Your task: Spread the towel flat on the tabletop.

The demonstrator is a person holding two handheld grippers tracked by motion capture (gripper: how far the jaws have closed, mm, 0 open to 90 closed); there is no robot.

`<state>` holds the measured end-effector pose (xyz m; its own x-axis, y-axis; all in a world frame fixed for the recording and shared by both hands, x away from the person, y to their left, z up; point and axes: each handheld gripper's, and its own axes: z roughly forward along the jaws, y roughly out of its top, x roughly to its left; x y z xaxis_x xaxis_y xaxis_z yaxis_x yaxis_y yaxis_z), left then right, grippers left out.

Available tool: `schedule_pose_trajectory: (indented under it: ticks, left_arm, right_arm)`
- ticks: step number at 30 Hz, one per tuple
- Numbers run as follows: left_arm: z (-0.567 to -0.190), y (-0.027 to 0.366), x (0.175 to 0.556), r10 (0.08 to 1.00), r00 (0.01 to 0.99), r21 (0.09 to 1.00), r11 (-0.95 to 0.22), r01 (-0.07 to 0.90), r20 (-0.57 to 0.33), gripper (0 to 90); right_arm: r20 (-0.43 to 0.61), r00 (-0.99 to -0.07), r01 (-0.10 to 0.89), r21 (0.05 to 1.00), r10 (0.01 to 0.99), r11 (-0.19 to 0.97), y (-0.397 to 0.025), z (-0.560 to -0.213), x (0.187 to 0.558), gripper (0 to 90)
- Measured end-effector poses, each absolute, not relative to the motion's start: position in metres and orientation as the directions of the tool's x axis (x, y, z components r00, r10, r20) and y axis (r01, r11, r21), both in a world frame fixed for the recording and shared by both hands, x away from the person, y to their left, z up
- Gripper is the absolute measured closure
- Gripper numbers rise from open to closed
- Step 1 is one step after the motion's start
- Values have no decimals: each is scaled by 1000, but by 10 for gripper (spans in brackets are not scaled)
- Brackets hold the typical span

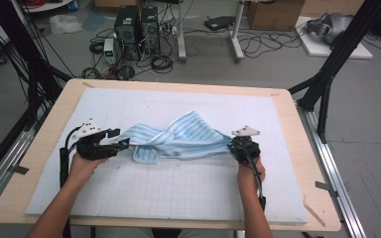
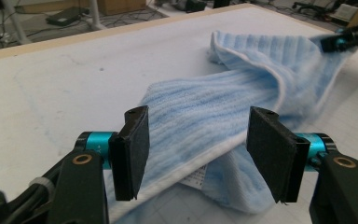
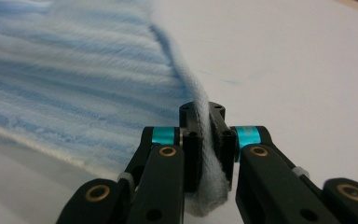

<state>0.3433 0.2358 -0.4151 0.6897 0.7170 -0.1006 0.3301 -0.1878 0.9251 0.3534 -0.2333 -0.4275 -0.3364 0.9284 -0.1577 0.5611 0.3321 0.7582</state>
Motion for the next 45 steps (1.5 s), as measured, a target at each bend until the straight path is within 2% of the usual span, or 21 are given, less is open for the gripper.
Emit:
schedule_pose_trajectory:
  ticks: [3, 5, 7, 11, 13, 14, 21, 23, 24, 25, 26, 27, 28, 32, 33, 38, 42, 43, 45]
  left_arm:
    - [-414, 228, 342, 692, 717, 922, -217, 320, -86, 424]
    - [-413, 222, 342, 676, 733, 923, -227, 312, -81, 419]
    - [-412, 214, 344, 658, 750, 926, -235, 295, -71, 419]
    - [-407, 198, 352, 643, 764, 924, -256, 285, -58, 416]
    - [-405, 190, 360, 635, 770, 911, -280, 303, -61, 415]
    - [-404, 186, 363, 635, 770, 905, -291, 309, -59, 413]
    - [-409, 154, 384, 616, 786, 851, -387, 356, -49, 442]
    - [-412, 146, 389, 615, 788, 825, -426, 371, -37, 534]
    - [-412, 141, 391, 611, 792, 809, -457, 370, -17, 534]
    - [-413, 138, 392, 602, 799, 805, -473, 359, -2, 686]
    - [-413, 136, 393, 593, 805, 808, -473, 352, -3, 686]
    - [-413, 135, 394, 592, 806, 814, -464, 351, -10, 818]
    - [-410, 135, 397, 589, 807, 832, -426, 355, -43, 852]
    - [-400, 133, 404, 584, 808, 853, -377, 361, -84, 864]
    - [-396, 132, 407, 589, 804, 859, -367, 358, -84, 866]
    - [-384, 144, 430, 684, 726, 858, -331, 394, -70, 868]
    - [-386, 162, 444, 765, 641, 853, -294, 432, -61, 868]
    - [-390, 174, 452, 806, 588, 844, -269, 465, -67, 868]
    - [-393, 180, 455, 819, 569, 841, -254, 478, -76, 868]
  right_arm:
    - [-177, -241, 583, 759, 954, 288, -254, -425, 355, 845]
    - [-164, -208, 616, 744, 964, 259, -262, -428, 356, 768]
    - [-156, -211, 613, 748, 965, 255, -264, -430, 355, 733]
    - [-131, -258, 537, 804, 957, 255, -264, -425, 339, 515]
    - [-124, -262, 529, 811, 957, 250, -264, -424, 337, 496]
    - [-105, -292, 494, 835, 951, 244, -263, -420, 328, 462]
    - [-84, -344, 452, 858, 935, 244, -257, -416, 315, 440]
    - [-79, -343, 453, 859, 936, 238, -257, -416, 315, 440]
    - [-79, -343, 453, 859, 936, 238, -257, -416, 315, 440]
    - [-64, -347, 454, 862, 936, 227, -258, -416, 314, 443]
    - [-64, -347, 454, 862, 936, 227, -258, -416, 314, 443]
    - [-57, -354, 456, 861, 933, 226, -257, -416, 315, 447]
    - [-60, -360, 456, 859, 931, 232, -257, -417, 315, 449]
    - [-60, -385, 454, 857, 921, 245, -250, -418, 316, 450]
    - [-64, -416, 448, 853, 907, 266, -242, -420, 318, 451]
    - [-74, -476, 441, 842, 877, 310, -224, -423, 320, 456]
    - [-68, -491, 447, 836, 868, 319, -222, -424, 320, 456]
    - [-62, -491, 451, 836, 869, 314, -222, -425, 321, 455]
    - [-60, -491, 452, 836, 869, 313, -222, -425, 321, 454]
